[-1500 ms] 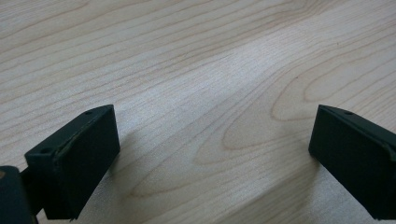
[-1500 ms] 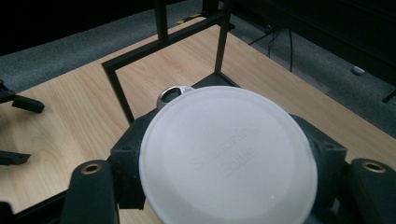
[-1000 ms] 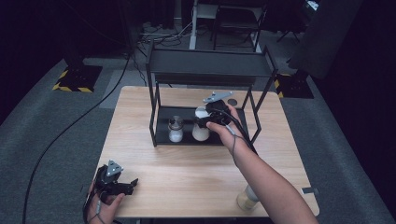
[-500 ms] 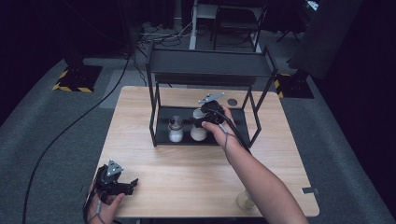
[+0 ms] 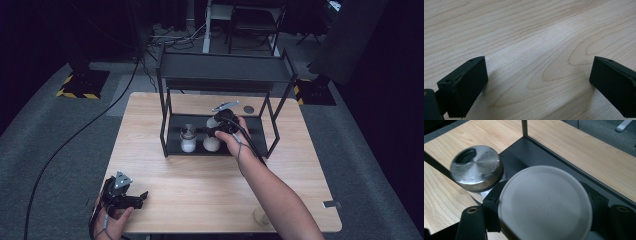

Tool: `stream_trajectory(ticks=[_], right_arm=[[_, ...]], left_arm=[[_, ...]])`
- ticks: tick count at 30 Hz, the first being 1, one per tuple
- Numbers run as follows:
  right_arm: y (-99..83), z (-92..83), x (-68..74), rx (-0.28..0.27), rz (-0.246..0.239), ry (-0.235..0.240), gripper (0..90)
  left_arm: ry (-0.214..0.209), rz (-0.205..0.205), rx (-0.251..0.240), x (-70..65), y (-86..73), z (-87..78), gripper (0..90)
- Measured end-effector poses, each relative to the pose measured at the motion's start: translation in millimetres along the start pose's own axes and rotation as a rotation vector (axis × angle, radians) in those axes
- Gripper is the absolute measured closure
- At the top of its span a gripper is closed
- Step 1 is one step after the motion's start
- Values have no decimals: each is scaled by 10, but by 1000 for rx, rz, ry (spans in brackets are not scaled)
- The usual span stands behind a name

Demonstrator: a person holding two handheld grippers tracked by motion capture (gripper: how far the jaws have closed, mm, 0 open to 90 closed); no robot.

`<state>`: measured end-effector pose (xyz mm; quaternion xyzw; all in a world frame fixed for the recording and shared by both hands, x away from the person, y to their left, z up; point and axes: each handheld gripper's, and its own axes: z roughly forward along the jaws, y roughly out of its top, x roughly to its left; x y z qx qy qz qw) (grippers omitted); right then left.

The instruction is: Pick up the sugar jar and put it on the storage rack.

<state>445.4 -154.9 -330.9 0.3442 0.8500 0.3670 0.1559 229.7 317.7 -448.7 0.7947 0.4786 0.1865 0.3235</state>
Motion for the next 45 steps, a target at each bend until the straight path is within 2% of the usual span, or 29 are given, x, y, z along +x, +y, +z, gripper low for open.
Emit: stream_trajectory(ticks=[8, 12, 13, 14, 16, 17, 18, 22, 26, 30, 45], right_arm=[[2, 5, 12, 3, -8, -3, 327], [3, -53, -25, -7, 10, 13, 208], [3, -53, -25, -7, 10, 13, 208], [6, -104, -18, -12, 21, 8, 178], [2, -186, -11, -25, 14, -4, 147], [2, -186, -11, -25, 14, -4, 147], [-9, -273, -8, -40, 15, -9, 131], [-33, -431, 3, -51, 5, -16, 119], [-89, -596, 2, -67, 0, -22, 116], [-158, -754, -31, -77, 17, -16, 116], [-520, -1409, -92, -144, 29, 5, 116]], left_arm=[[0, -1, -1, -1, -1, 1, 13], [0, -1, -1, -1, -1, 1, 13], [0, -1, -1, -1, -1, 1, 12], [0, -2, -1, -1, -2, 1, 13], [0, -2, -1, -1, -2, 1, 13], [0, -2, -1, -1, -2, 1, 12], [0, -2, -1, -1, -2, 1, 13], [0, -2, -2, -1, -3, 2, 13], [0, -1, -2, -1, -2, 1, 13], [0, -2, -1, -1, -2, 1, 13], [2, -3, -2, -4, -2, 3, 13]])
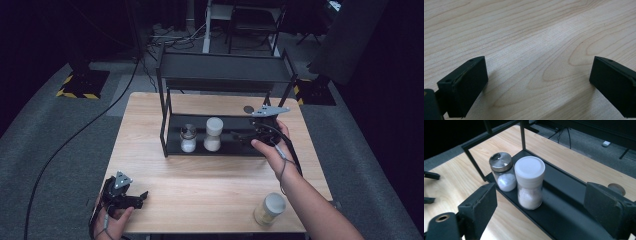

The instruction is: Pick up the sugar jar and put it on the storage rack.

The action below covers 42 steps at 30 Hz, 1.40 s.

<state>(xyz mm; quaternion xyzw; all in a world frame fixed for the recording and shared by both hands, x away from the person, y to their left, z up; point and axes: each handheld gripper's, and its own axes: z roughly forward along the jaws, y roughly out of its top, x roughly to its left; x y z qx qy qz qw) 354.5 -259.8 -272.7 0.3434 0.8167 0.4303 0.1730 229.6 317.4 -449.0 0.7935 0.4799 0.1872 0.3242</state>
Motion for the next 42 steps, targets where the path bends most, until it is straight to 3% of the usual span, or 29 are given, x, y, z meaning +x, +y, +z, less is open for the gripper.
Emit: stream_trajectory(ticks=[9, 23, 36, 42], right_arm=[[-181, -329, -13, -28, 9, 11, 101], [-429, -729, 102, -46, -19, -12, 78], [-646, -985, 228, -60, -20, 8, 75], [-715, -1069, 330, -70, -48, -6, 75]], left_arm=[[0, 1, 0, 1, 1, 1, 13], [1, 0, 0, 0, 0, 1, 12], [1, 2, -1, 0, -1, 2, 13], [1, 2, -1, 0, -1, 1, 13]])
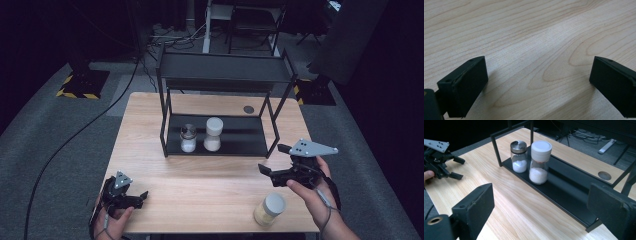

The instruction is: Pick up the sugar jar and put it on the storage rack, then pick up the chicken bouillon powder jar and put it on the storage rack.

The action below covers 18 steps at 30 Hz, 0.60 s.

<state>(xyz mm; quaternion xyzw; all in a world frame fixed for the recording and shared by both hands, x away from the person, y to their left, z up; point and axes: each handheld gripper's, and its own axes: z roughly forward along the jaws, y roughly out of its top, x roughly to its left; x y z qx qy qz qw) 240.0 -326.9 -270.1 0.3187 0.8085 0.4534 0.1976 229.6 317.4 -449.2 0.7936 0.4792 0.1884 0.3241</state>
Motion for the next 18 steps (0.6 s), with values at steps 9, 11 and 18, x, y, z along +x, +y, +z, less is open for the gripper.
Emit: stream_trajectory(ticks=[9, 11, 18], right_arm=[[-147, -81, 80, 13, -6, 1, 67], [-211, -101, 105, 14, -5, -1, 65], [-388, -162, 213, 31, -23, -16, 63]], left_arm=[[0, 0, 0, 0, 0, 0, 13], [0, 0, 0, 0, 0, 0, 12], [0, 0, 0, 0, 0, 0, 13]])
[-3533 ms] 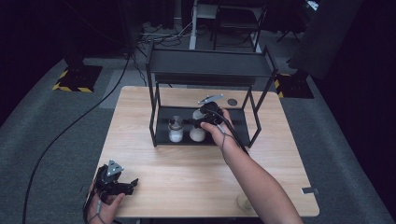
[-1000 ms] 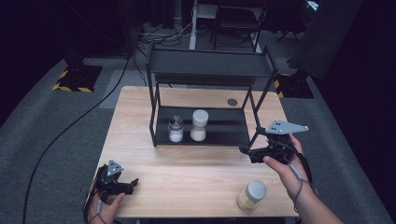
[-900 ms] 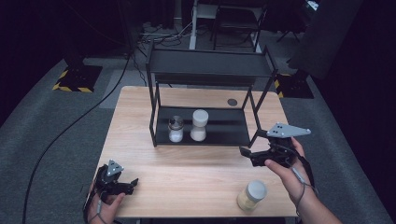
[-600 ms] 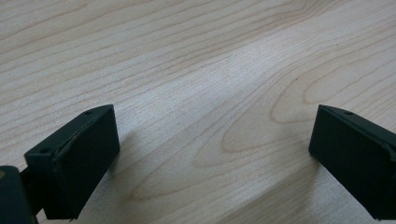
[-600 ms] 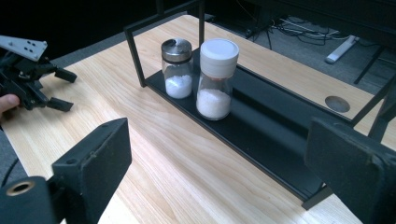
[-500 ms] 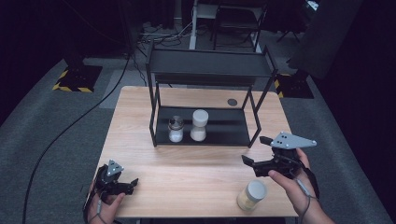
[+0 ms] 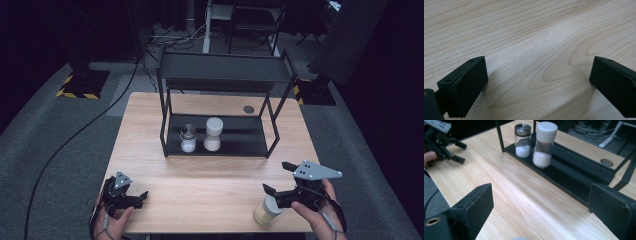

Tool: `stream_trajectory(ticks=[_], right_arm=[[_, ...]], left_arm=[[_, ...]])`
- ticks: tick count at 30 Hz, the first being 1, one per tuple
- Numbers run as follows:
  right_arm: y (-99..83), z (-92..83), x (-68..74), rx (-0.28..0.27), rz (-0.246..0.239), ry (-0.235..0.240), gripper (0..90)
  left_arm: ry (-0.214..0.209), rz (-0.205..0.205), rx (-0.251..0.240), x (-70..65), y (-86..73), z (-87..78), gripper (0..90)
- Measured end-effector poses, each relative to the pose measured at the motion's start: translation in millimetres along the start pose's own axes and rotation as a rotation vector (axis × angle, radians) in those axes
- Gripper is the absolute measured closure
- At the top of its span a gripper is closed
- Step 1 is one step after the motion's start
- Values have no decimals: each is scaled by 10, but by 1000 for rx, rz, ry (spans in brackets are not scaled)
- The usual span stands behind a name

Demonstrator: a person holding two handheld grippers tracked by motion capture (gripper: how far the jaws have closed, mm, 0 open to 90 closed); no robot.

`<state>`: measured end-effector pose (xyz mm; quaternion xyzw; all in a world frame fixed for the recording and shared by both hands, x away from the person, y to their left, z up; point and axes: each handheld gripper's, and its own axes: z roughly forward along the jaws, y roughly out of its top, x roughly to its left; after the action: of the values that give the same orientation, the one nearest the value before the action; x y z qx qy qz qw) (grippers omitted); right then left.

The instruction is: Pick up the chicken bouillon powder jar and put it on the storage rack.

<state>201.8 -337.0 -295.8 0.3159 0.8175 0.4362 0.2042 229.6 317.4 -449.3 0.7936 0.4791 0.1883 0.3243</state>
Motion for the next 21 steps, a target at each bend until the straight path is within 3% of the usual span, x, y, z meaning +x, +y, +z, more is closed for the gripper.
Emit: stream_trajectory(ticks=[6, 21], right_arm=[[-175, 0, 129, 18, -31, -28, 63], [-443, 55, 206, 29, -36, 2, 63]], left_arm=[[0, 0, 0, 0, 0, 0, 13], [0, 0, 0, -1, 0, 0, 13]])
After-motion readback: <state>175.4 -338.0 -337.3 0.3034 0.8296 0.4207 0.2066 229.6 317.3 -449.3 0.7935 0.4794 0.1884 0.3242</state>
